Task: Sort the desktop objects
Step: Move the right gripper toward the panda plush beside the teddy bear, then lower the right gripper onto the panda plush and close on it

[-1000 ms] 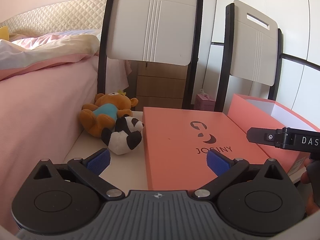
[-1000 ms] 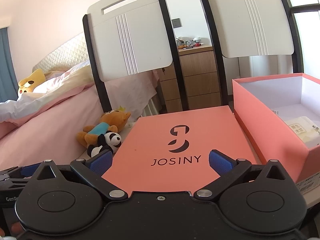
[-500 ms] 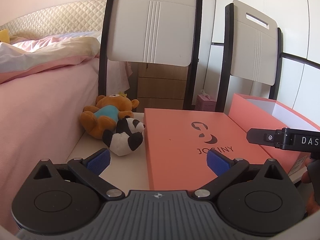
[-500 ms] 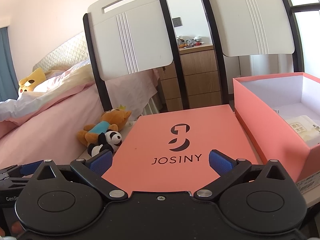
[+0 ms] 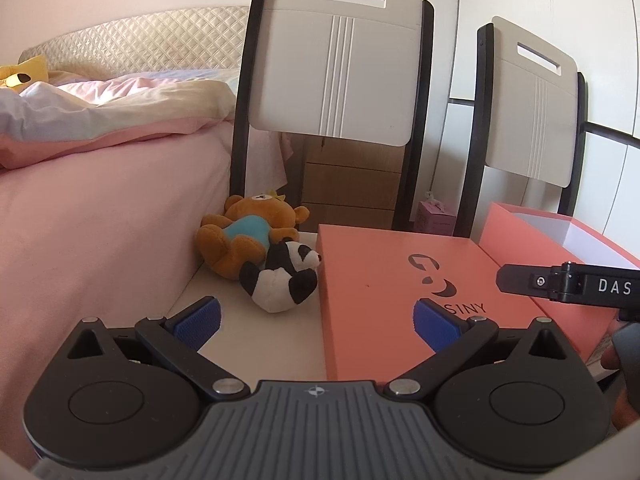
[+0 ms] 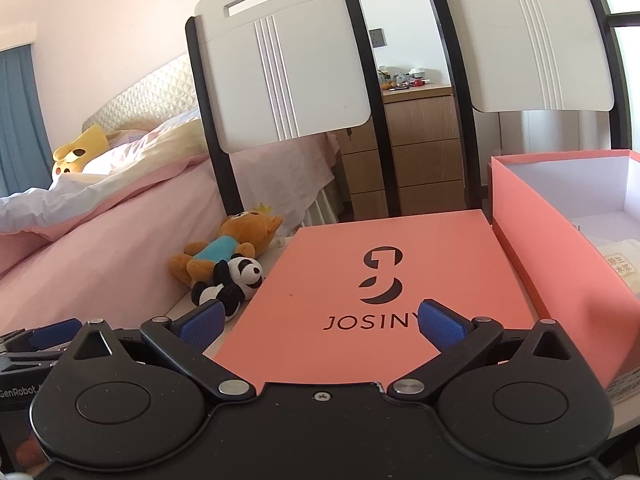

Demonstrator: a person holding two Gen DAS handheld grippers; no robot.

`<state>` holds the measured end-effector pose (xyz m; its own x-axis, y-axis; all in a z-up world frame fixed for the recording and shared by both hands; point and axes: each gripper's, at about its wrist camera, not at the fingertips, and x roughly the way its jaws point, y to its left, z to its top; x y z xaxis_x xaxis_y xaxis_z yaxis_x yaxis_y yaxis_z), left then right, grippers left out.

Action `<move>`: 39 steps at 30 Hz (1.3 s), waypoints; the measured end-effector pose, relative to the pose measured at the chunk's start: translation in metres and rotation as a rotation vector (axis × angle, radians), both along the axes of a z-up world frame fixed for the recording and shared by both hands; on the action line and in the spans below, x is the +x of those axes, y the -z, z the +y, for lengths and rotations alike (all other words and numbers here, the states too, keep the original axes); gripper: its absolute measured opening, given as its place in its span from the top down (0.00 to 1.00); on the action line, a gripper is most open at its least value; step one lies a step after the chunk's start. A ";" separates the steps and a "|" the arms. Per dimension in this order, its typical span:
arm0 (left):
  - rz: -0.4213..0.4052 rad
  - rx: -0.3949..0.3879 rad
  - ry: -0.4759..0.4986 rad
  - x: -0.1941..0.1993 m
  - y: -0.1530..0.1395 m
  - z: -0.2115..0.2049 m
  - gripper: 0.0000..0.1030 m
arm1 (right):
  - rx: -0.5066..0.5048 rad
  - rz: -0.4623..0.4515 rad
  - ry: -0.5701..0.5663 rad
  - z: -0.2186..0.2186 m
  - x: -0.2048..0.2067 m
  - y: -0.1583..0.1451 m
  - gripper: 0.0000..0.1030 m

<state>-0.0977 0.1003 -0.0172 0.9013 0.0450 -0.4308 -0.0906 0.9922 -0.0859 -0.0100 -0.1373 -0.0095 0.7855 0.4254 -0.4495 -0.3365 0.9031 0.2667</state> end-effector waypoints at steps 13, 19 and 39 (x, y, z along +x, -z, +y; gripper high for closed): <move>-0.017 -0.011 0.018 -0.005 -0.002 0.004 0.00 | 0.013 0.060 -0.089 0.023 0.035 -0.043 0.00; -0.047 -0.007 0.034 -0.011 -0.004 0.003 0.00 | -0.036 0.091 -0.200 0.049 0.058 -0.063 0.00; -0.073 -0.075 -0.026 -0.017 -0.008 0.020 0.00 | -0.276 0.428 -0.381 0.193 0.187 0.007 0.20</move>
<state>-0.1147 0.1208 -0.0089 0.9293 0.0390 -0.3673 -0.1072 0.9801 -0.1671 0.1768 0.0554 -0.0167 0.3278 0.4633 -0.8233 -0.5630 0.7956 0.2235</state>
